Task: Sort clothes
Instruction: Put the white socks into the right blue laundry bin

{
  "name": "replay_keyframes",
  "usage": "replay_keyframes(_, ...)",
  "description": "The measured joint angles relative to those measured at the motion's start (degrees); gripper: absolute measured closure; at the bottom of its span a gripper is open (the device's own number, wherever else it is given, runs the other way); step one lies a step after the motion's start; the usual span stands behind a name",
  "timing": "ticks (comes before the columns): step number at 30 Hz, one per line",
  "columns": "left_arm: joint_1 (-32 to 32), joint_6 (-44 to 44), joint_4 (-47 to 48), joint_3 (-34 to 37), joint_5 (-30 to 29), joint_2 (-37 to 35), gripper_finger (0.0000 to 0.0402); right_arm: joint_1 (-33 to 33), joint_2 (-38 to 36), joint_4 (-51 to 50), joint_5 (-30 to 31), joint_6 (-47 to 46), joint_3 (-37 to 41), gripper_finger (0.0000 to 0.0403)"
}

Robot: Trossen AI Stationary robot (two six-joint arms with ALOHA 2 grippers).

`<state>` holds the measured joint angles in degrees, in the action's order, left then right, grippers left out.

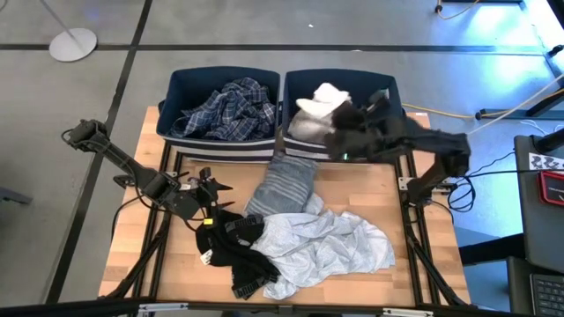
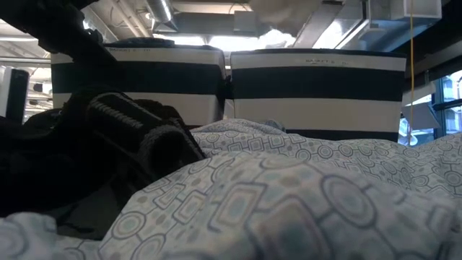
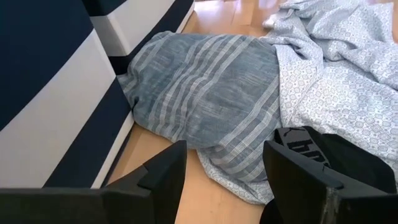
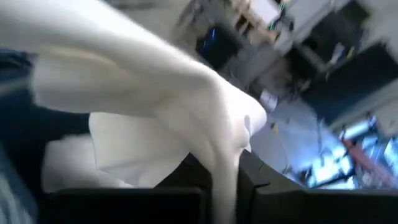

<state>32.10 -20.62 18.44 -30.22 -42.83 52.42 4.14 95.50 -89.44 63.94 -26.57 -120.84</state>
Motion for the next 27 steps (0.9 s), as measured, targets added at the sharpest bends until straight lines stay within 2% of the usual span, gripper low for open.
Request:
replay_keyframes(6,0.00,0.02,0.06,0.00,0.00,0.00,0.0199,-10.55,-4.52,0.95,-5.67,-1.97,7.35,0.0371)
replay_keyframes(12,0.00,0.45,0.01,0.00,0.00,0.00,0.0199,-20.50,-4.56,2.91,-8.10,-4.68,14.26,0.0364)
replay_keyframes(17,0.00,0.48,-0.01,0.00,0.00,0.00,0.0199,-25.86,-4.47,4.51,-8.63,-4.41,20.78,0.0350)
replay_keyframes(22,0.00,-0.12,0.06,0.00,0.00,0.00,0.0199,-28.77,-4.44,4.43,-12.99,-4.28,24.71,0.0282)
replay_keyframes(27,0.00,0.00,-0.05,0.00,0.00,0.00,0.0199,-28.92,-4.46,3.71,-14.18,-4.01,22.39,0.0191)
